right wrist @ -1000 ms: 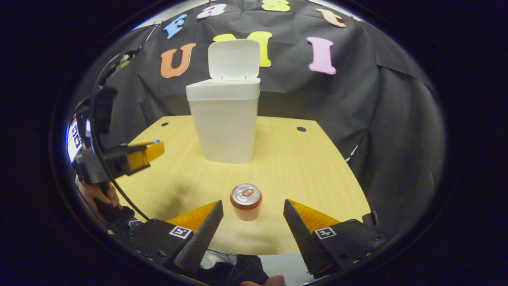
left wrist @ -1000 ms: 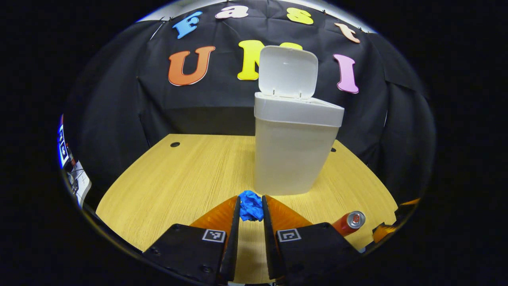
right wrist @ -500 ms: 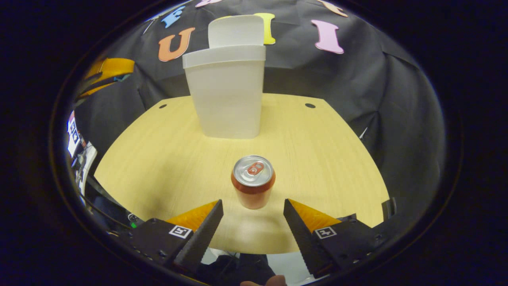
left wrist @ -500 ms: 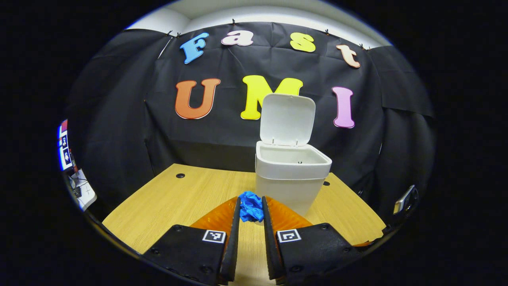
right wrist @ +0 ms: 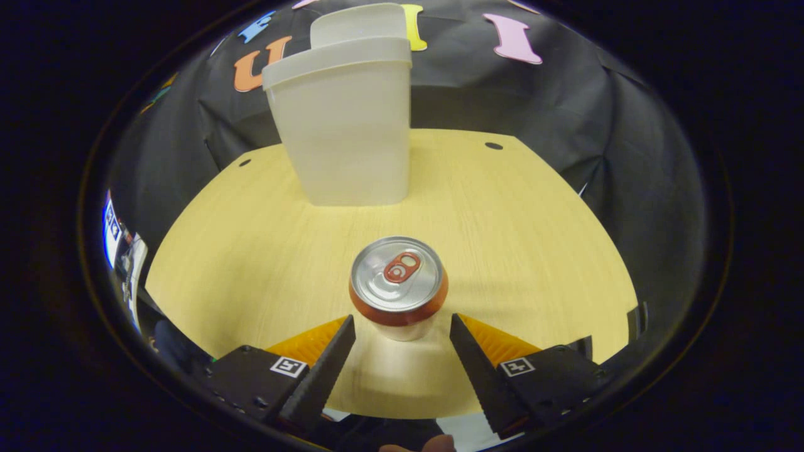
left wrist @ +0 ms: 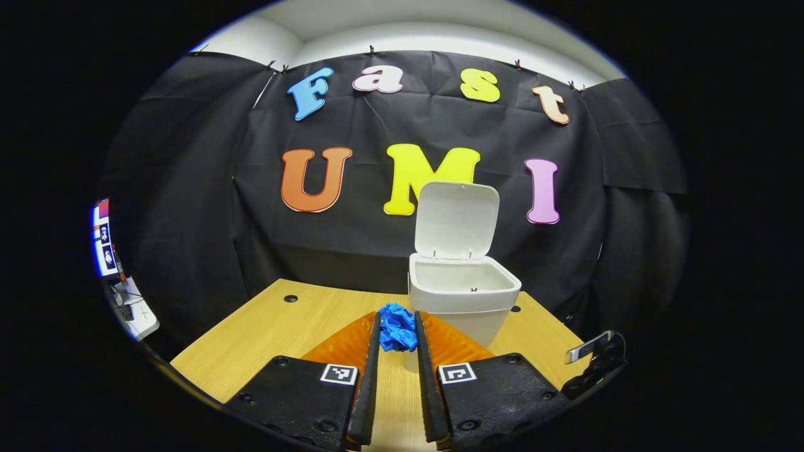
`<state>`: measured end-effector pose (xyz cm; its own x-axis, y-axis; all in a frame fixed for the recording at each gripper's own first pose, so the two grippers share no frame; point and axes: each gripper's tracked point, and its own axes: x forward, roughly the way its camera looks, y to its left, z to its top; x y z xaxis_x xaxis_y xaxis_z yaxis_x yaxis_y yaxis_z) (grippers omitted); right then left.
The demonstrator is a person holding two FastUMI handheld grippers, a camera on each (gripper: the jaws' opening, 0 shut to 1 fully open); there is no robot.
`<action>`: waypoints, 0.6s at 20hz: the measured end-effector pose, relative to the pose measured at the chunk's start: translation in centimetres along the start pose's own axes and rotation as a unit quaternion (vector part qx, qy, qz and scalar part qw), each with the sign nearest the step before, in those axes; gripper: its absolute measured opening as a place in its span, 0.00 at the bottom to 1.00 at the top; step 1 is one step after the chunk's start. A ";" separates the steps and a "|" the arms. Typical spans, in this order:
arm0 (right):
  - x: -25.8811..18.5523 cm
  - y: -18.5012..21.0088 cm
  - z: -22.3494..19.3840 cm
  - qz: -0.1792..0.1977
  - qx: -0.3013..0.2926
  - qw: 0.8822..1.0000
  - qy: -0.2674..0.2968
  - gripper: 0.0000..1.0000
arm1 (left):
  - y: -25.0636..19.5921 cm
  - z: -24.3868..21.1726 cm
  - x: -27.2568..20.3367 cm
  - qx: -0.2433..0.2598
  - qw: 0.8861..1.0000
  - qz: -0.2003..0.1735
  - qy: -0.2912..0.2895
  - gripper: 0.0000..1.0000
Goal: Press the lid of the desktop garbage bin to open it, pick up the crumpled paper on the desktop and throw it into the bin, then pick up the pop can on the desktop and drop it into the bin, and finally close the garbage bin lid.
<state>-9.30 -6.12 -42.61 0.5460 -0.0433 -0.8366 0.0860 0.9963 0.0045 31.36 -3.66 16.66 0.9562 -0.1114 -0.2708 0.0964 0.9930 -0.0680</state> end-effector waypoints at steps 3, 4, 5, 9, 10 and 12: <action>1.0 0.3 0.2 -0.002 0.005 1.000 0.002 0.95 | 0.3 0.8 -0.4 0.004 1.000 -0.001 -0.006 0.33; 1.2 0.3 0.4 -0.004 0.009 1.000 0.003 0.96 | 0.5 1.1 -0.4 0.006 1.000 0.000 -0.006 0.33; 1.6 0.4 0.4 -0.004 0.013 1.000 0.003 0.95 | 0.6 1.3 -0.4 0.007 1.000 0.001 -0.008 0.33; 2.5 0.5 1.0 -0.008 0.017 1.000 0.002 0.97 | 0.9 1.7 -0.5 0.015 1.000 0.004 -0.009 0.33; 2.5 0.4 1.1 -0.007 0.017 1.000 0.002 0.97 | 1.0 1.8 -0.4 0.015 1.000 0.005 -0.011 0.33; 2.5 -0.1 1.1 -0.009 0.013 1.000 0.004 0.85 | 1.0 1.8 -0.1 0.013 1.000 0.008 -0.010 0.33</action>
<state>-7.06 -6.37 -44.10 0.5384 -0.0605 -0.8405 0.1177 0.9930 0.0039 31.82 -2.62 18.39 0.9632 -0.0948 -0.2516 0.0877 0.9954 -0.0393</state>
